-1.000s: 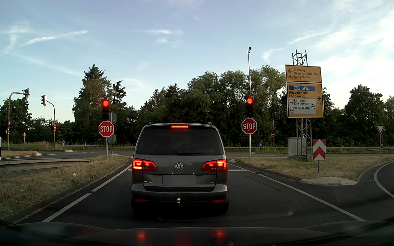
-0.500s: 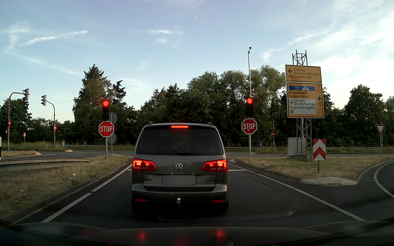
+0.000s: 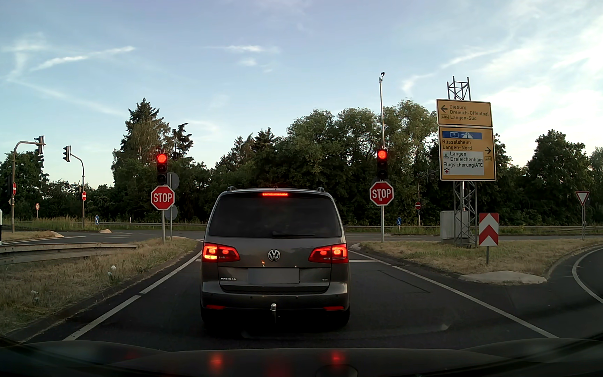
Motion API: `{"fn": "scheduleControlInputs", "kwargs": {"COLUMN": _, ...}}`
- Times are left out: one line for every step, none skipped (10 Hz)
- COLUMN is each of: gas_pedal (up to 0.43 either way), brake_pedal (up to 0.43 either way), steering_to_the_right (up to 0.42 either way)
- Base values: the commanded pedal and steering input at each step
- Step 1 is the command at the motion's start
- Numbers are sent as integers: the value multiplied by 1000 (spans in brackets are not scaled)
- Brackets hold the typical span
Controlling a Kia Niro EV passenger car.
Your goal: Follow the waypoints while adhering to traffic rules and regulations
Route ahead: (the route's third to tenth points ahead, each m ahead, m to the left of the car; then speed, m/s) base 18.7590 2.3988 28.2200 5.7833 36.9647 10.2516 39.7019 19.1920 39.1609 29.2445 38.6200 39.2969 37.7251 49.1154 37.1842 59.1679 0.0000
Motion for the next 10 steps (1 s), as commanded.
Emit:
{"fn": "scheduleControlInputs", "kwargs": {"gas_pedal": 0, "brake_pedal": 378, "steering_to_the_right": -11}}
{"fn": "scheduleControlInputs", "kwargs": {"gas_pedal": 0, "brake_pedal": 378, "steering_to_the_right": -11}}
{"fn": "scheduleControlInputs", "kwargs": {"gas_pedal": 0, "brake_pedal": 378, "steering_to_the_right": -11}}
{"fn": "scheduleControlInputs", "kwargs": {"gas_pedal": 0, "brake_pedal": 378, "steering_to_the_right": -11}}
{"fn": "scheduleControlInputs", "kwargs": {"gas_pedal": 0, "brake_pedal": 378, "steering_to_the_right": -11}}
{"fn": "scheduleControlInputs", "kwargs": {"gas_pedal": 0, "brake_pedal": 378, "steering_to_the_right": -11}}
{"fn": "scheduleControlInputs", "kwargs": {"gas_pedal": 0, "brake_pedal": 378, "steering_to_the_right": -11}}
{"fn": "scheduleControlInputs", "kwargs": {"gas_pedal": 0, "brake_pedal": 384, "steering_to_the_right": -11}}
{"fn": "scheduleControlInputs", "kwargs": {"gas_pedal": 0, "brake_pedal": 384, "steering_to_the_right": -11}}
{"fn": "scheduleControlInputs", "kwargs": {"gas_pedal": 0, "brake_pedal": 378, "steering_to_the_right": -11}}
